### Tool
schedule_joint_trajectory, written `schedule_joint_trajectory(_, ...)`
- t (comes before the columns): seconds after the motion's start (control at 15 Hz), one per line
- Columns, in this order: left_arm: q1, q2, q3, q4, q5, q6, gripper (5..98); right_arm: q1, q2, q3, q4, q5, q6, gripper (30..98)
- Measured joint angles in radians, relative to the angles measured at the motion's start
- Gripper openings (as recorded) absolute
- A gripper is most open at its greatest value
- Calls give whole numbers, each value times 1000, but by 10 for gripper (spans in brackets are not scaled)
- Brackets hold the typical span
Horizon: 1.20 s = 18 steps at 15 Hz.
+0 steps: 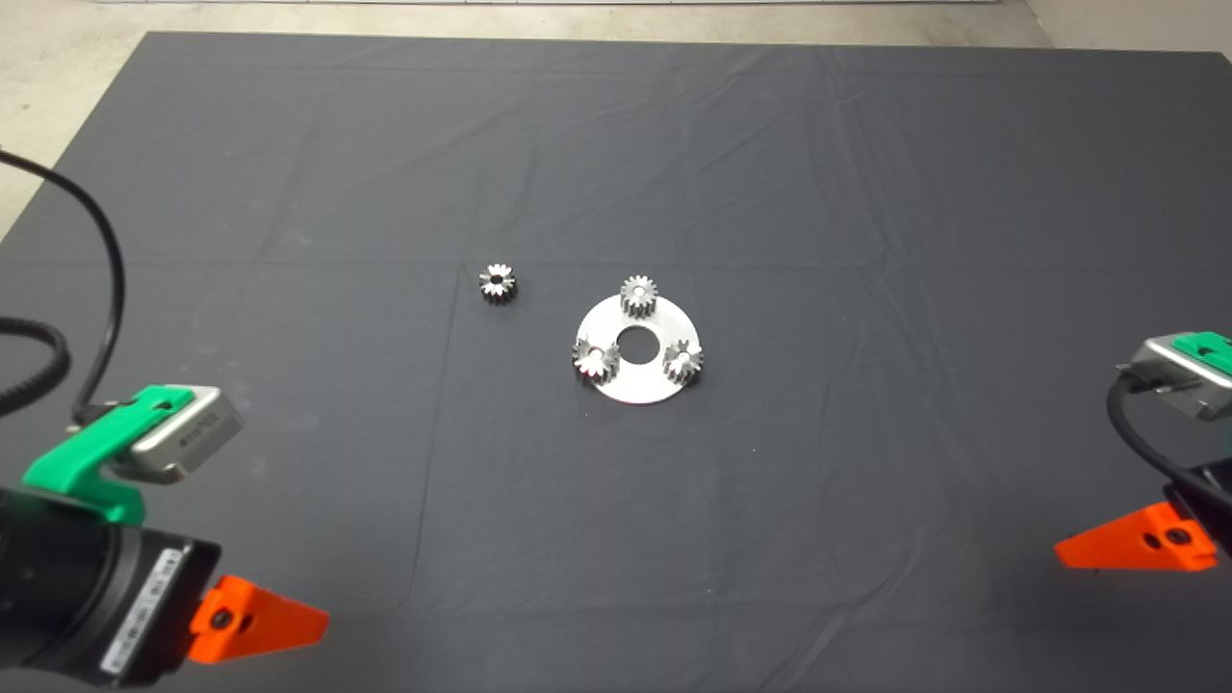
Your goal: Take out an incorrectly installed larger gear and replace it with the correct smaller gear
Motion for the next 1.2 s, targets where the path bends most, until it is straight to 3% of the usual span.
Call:
schedule_joint_trajectory(0.13, 26, 59, 3, 49, -6, -29, 983, 0, 0, 0, 0, 3, 0, 977)
schedule_joint_trajectory(0.2, 38, 87, 4, 102, -9, -57, 983, 0, 0, 0, 0, 3, 0, 977)
schedule_joint_trajectory(0.4, 76, 181, 4, 338, -5, -172, 983, 0, 0, 0, 0, 1, 0, 977)
schedule_joint_trajectory(0.6, 128, 362, -4, 467, 1, -258, 983, 0, 7, 0, 0, 5, 0, 977)
schedule_joint_trajectory(0.67, 150, 392, -10, 508, 8, -285, 983, 0, 4, 0, 0, 3, 0, 977)
schedule_joint_trajectory(0.73, 168, 406, -18, 554, 34, -319, 983, 0, 2, 0, 0, -1, 0, 977)
schedule_joint_trajectory(0.87, 217, 451, -32, 613, 122, -350, 983, 0, 9, 0, 1, 6, 0, 977)
schedule_joint_trajectory(1.0, 280, 539, -33, 667, 197, -373, 983, 0, 11, 0, 1, 10, 0, 977)
schedule_joint_trajectory(1.07, 308, 567, -36, 715, 218, -386, 983, 0, 8, 0, 1, 9, 0, 977)
schedule_joint_trajectory(1.2, 359, 587, -50, 804, 221, -408, 983, 0, 1, 0, 1, 3, 0, 977)
